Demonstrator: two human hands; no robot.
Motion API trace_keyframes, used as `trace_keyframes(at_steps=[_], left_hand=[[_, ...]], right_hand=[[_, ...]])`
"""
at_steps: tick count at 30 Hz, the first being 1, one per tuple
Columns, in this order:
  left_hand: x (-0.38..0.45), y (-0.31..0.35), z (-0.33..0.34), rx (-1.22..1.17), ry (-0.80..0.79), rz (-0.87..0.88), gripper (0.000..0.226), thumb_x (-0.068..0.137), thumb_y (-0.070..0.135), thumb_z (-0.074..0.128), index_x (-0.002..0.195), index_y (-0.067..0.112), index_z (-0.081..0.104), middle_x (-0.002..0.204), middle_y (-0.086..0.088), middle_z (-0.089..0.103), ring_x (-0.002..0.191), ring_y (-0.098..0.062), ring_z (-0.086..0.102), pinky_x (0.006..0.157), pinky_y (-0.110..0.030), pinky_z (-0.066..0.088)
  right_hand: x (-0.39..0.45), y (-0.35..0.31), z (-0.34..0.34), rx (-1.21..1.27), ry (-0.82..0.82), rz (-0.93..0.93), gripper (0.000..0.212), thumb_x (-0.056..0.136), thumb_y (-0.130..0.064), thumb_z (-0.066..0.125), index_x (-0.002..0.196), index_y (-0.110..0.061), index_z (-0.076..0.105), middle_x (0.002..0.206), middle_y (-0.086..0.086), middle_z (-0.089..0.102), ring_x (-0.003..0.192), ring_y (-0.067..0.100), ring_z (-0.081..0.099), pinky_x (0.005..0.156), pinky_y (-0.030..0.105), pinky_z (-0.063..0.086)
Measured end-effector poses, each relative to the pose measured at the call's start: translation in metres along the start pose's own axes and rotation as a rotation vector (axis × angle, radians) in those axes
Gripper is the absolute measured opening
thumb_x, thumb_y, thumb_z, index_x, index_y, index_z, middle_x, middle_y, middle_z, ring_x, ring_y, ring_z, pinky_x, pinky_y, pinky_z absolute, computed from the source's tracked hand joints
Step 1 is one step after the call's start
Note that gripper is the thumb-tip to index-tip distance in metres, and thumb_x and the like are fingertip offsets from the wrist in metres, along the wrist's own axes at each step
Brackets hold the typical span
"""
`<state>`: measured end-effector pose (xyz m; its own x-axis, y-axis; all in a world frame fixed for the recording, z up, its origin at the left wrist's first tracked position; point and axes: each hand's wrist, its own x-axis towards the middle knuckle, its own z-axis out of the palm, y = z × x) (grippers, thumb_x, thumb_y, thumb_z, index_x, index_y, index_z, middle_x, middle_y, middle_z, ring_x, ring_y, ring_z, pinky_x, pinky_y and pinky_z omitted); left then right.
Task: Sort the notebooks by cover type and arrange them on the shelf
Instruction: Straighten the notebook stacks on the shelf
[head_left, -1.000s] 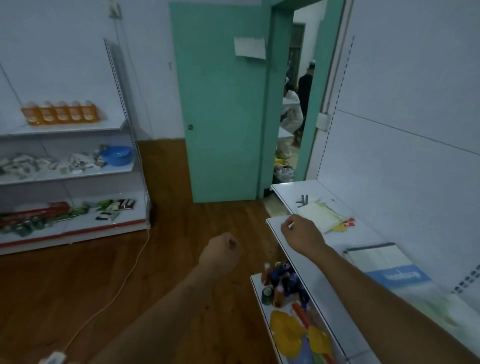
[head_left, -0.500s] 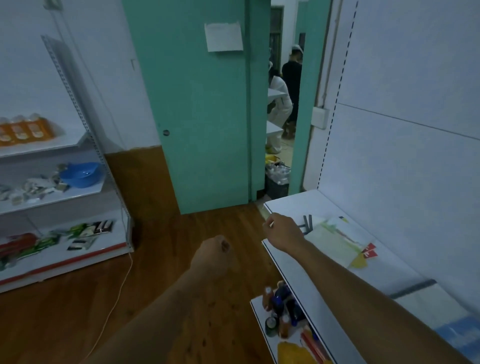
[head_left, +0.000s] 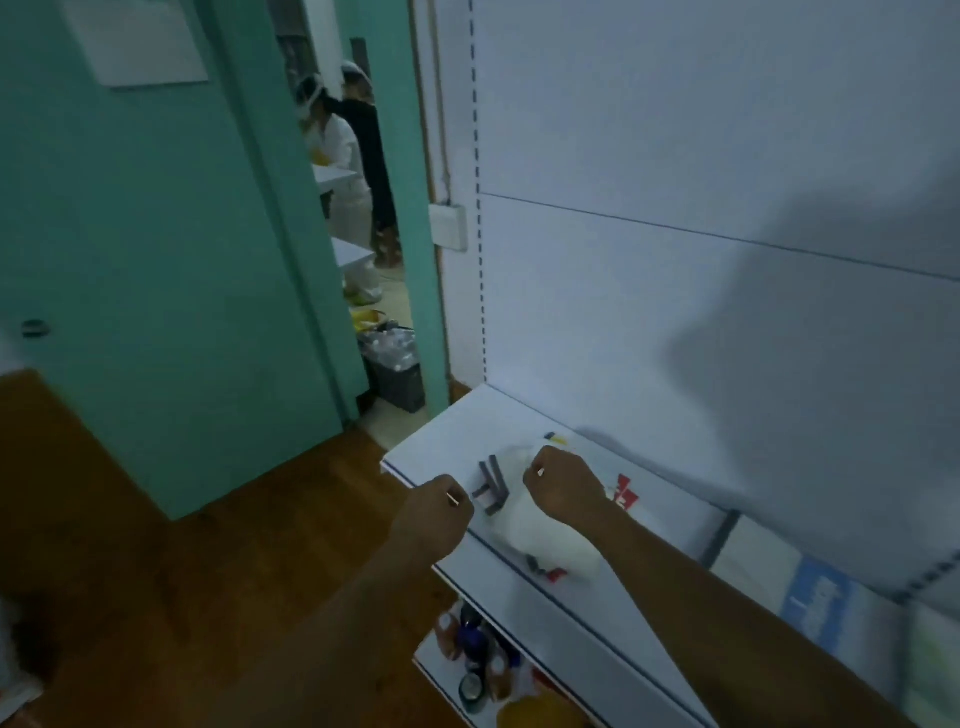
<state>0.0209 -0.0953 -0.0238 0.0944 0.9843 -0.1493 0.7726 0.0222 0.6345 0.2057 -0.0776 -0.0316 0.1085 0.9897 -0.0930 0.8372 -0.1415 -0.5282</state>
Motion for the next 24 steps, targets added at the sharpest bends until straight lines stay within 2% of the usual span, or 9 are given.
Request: trace_keyframes(at_steps=[3, 6, 8, 9, 10, 12, 15, 20, 24], left_hand=[[0.033, 0.012, 0.018, 0.036, -0.136, 0.077, 0.018, 0.094, 0.027, 0.053, 0.098, 0.012, 0.06, 0.104, -0.006, 0.066, 0.091, -0.022, 0.062, 0.074, -0.025, 0.047], [0.059, 0.018, 0.03, 0.102, -0.269, 0.1, 0.038, 0.093, 0.027, 0.049, 0.119, 0.0, 0.056, 0.131, -0.019, 0.056, 0.119, -0.032, 0.054, 0.099, -0.034, 0.046], [0.07, 0.019, 0.035, 0.171, -0.371, 0.122, 0.065, 0.095, 0.029, 0.048, 0.144, -0.007, 0.024, 0.152, -0.023, 0.028, 0.14, -0.034, 0.029, 0.113, -0.038, 0.031], [0.074, 0.019, 0.038, 0.196, -0.411, 0.137, 0.073, 0.096, 0.029, 0.047, 0.146, -0.009, 0.009, 0.156, -0.024, 0.015, 0.144, -0.035, 0.018, 0.115, -0.038, 0.026], [0.076, 0.018, 0.041, 0.205, -0.436, 0.152, 0.076, 0.096, 0.028, 0.048, 0.146, -0.01, 0.005, 0.157, -0.024, 0.008, 0.146, -0.034, 0.013, 0.115, -0.037, 0.026], [0.077, 0.016, 0.047, 0.202, -0.496, 0.146, 0.069, 0.095, 0.027, 0.051, 0.143, -0.01, 0.018, 0.152, -0.025, 0.023, 0.139, -0.034, 0.031, 0.106, -0.034, 0.036], [0.079, 0.008, 0.053, 0.142, -0.549, 0.139, 0.053, 0.09, 0.027, 0.059, 0.129, -0.005, 0.041, 0.128, -0.02, 0.053, 0.114, -0.031, 0.056, 0.09, -0.033, 0.05], [0.079, -0.006, 0.054, 0.048, -0.52, 0.181, 0.039, 0.087, 0.024, 0.062, 0.115, -0.003, 0.054, 0.103, -0.011, 0.062, 0.091, -0.026, 0.062, 0.079, -0.034, 0.056], [0.073, -0.005, 0.047, -0.059, -0.535, 0.113, 0.035, 0.093, 0.023, 0.056, 0.119, 0.001, 0.057, 0.112, -0.015, 0.062, 0.099, -0.029, 0.061, 0.08, -0.03, 0.051]], right_hand=[[-0.002, 0.03, -0.005, -0.009, 0.061, 0.178, 0.032, 0.094, -0.029, 0.046, 0.111, -0.006, 0.06, 0.113, 0.01, 0.063, 0.105, 0.024, 0.058, 0.082, 0.027, 0.044], [-0.013, 0.046, -0.004, 0.031, 0.063, 0.361, 0.041, 0.094, -0.028, 0.044, 0.125, -0.002, 0.052, 0.127, 0.014, 0.056, 0.117, 0.027, 0.052, 0.094, 0.03, 0.041], [-0.021, 0.051, 0.001, 0.049, 0.073, 0.451, 0.045, 0.094, -0.026, 0.043, 0.131, -0.001, 0.046, 0.131, 0.014, 0.054, 0.12, 0.027, 0.051, 0.098, 0.031, 0.041], [-0.025, 0.052, 0.004, 0.06, 0.086, 0.481, 0.043, 0.094, -0.025, 0.043, 0.13, -0.002, 0.047, 0.129, 0.014, 0.055, 0.117, 0.027, 0.053, 0.095, 0.03, 0.042], [-0.029, 0.05, 0.009, 0.07, 0.094, 0.512, 0.041, 0.094, -0.025, 0.044, 0.128, -0.002, 0.049, 0.126, 0.014, 0.057, 0.114, 0.027, 0.055, 0.091, 0.028, 0.043], [-0.035, 0.042, 0.02, 0.096, 0.101, 0.576, 0.038, 0.095, -0.025, 0.045, 0.124, -0.002, 0.052, 0.123, 0.014, 0.059, 0.11, 0.027, 0.057, 0.083, 0.024, 0.042], [-0.037, 0.032, 0.043, 0.169, 0.143, 0.675, 0.044, 0.093, -0.031, 0.048, 0.126, -0.002, 0.049, 0.124, 0.015, 0.057, 0.11, 0.028, 0.057, 0.087, 0.029, 0.046], [-0.041, 0.019, 0.063, 0.277, 0.188, 0.882, 0.048, 0.085, -0.037, 0.054, 0.118, -0.002, 0.054, 0.12, 0.016, 0.058, 0.107, 0.031, 0.057, 0.089, 0.033, 0.049], [-0.047, 0.019, 0.072, 0.386, 0.152, 0.908, 0.054, 0.091, -0.042, 0.051, 0.125, 0.001, 0.051, 0.123, 0.014, 0.059, 0.106, 0.027, 0.058, 0.087, 0.03, 0.047]])
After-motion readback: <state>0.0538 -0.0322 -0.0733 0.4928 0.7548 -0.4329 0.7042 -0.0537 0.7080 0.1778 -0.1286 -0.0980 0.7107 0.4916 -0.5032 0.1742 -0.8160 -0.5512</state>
